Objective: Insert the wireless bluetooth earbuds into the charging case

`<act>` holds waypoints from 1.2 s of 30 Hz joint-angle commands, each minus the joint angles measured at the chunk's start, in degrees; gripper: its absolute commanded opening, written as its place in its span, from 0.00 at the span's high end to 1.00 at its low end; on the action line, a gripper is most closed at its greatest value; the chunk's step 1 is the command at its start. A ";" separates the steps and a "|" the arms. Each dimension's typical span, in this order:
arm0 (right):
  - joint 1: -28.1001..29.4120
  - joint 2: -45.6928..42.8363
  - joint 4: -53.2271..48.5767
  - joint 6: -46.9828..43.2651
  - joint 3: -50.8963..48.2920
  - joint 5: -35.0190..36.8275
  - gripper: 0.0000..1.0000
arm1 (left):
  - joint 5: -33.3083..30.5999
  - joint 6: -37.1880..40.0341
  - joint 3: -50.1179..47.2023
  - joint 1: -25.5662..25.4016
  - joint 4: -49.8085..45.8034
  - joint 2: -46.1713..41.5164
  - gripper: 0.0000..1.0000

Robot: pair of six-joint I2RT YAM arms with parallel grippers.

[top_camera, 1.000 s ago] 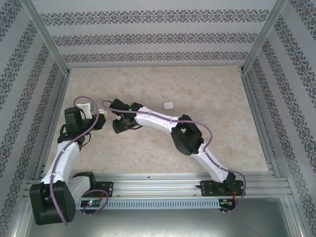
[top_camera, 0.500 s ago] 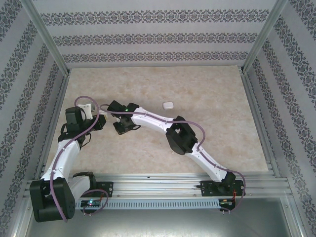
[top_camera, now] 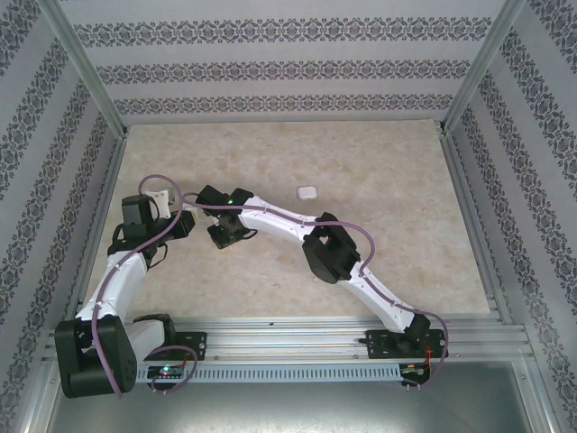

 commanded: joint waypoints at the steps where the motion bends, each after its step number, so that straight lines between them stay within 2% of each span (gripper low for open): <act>1: 1.07 0.85 -2.72 0.61 -0.63 -1.80 0.78 | 1.22 0.08 1.98 0.80 -0.05 -0.21 0.98; 11: 0.86 -1.51 -3.06 0.56 -1.41 -0.94 0.87 | 3.27 0.25 1.47 0.74 1.32 -0.68 0.98; 16: -1.90 -10.03 0.62 1.18 -10.70 -0.69 0.88 | 8.32 -2.30 0.09 -0.44 5.19 -0.70 0.98; 21: -6.24 -22.90 8.14 3.30 -25.48 0.40 0.88 | 11.27 -5.45 -2.13 -4.55 14.20 -1.38 0.98; 26: -9.00 -36.63 11.03 4.39 -35.70 8.67 0.90 | 18.54 -11.70 -5.09 -10.18 36.36 -0.44 0.97; 28: -9.27 -41.63 11.75 3.76 -38.16 12.27 0.90 | 19.26 -10.38 -4.72 -13.78 41.24 -0.14 0.98; 32: -9.21 -51.33 13.90 3.15 -42.02 16.11 0.90 | 18.72 -3.29 -2.40 -20.57 42.43 0.96 0.97; 36: -8.23 -58.98 16.21 2.72 -43.94 17.48 0.90 | 17.58 -1.61 -2.68 -23.98 49.44 3.07 0.97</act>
